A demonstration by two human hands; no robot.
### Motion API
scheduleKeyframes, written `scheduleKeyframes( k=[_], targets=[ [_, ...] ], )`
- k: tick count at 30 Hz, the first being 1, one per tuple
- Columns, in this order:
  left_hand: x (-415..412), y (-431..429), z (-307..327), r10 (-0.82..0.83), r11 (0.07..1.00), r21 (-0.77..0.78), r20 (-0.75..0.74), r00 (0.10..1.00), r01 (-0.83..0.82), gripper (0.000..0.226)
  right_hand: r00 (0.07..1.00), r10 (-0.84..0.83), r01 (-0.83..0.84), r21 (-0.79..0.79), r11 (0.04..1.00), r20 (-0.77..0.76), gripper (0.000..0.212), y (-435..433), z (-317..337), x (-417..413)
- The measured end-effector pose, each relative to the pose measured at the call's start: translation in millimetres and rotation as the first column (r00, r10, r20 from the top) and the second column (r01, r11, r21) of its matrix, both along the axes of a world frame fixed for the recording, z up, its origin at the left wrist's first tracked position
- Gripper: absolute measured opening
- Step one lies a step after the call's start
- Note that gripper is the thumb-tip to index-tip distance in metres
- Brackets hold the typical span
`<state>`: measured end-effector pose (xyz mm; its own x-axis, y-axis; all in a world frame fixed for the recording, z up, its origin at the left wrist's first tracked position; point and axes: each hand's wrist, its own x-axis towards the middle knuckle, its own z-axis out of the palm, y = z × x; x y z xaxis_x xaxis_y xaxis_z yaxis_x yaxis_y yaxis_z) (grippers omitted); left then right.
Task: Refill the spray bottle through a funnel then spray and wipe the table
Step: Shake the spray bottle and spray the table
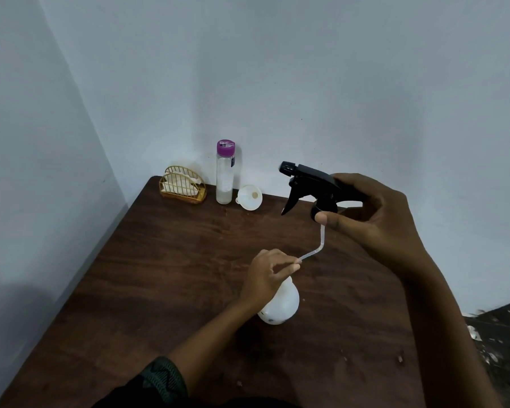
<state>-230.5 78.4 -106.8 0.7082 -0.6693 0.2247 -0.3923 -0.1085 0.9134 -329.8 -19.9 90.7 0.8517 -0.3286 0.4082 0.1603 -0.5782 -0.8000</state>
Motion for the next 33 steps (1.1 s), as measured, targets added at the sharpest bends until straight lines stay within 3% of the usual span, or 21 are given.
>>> scheduleKeyframes(
  k=[2, 10, 14, 20, 24, 33],
  targets=[
    [6.6, 0.2, 4.4, 0.018, 1.000, -0.003, -0.017, 1.000, -0.018, 0.014, 1.000, 0.009, -0.009, -0.002, 1.000, 0.020, 0.044, -0.9, 2.8, -0.7],
    [14.5, 0.3, 1.1, -0.056, 0.989, 0.134, 0.000, 0.998, 0.056, 0.017, 0.999, 0.026, -0.027, -0.027, 0.999, -0.037, 0.045, 0.7, -2.6, 3.0],
    [13.3, 4.3, -8.2, -0.066, 0.987, 0.143, -0.069, 0.995, 0.075, 0.015, 0.997, 0.025, -0.026, -0.021, 0.999, -0.076, 0.046, 0.4, -12.1, 6.0],
    [5.6, 12.2, -18.7, -0.101, 0.989, 0.073, -0.292, 0.951, 0.128, 0.017, 0.991, -0.010, 0.018, 0.061, 0.998, -0.131, 0.042, -9.5, -46.0, 7.5],
    [6.5, 13.2, -19.1, -0.126, 0.983, 0.087, -0.312, 0.942, 0.160, 0.019, 0.981, -0.026, 0.049, 0.112, 0.993, -0.193, 0.040, -9.8, -75.8, 12.8],
    [9.3, 18.3, -24.2, -0.080, 0.983, 0.120, -0.391, 0.917, 0.137, 0.034, 0.948, -0.080, 0.091, 0.023, 0.996, -0.309, 0.035, -10.3, -129.2, 17.9]
  ],
)
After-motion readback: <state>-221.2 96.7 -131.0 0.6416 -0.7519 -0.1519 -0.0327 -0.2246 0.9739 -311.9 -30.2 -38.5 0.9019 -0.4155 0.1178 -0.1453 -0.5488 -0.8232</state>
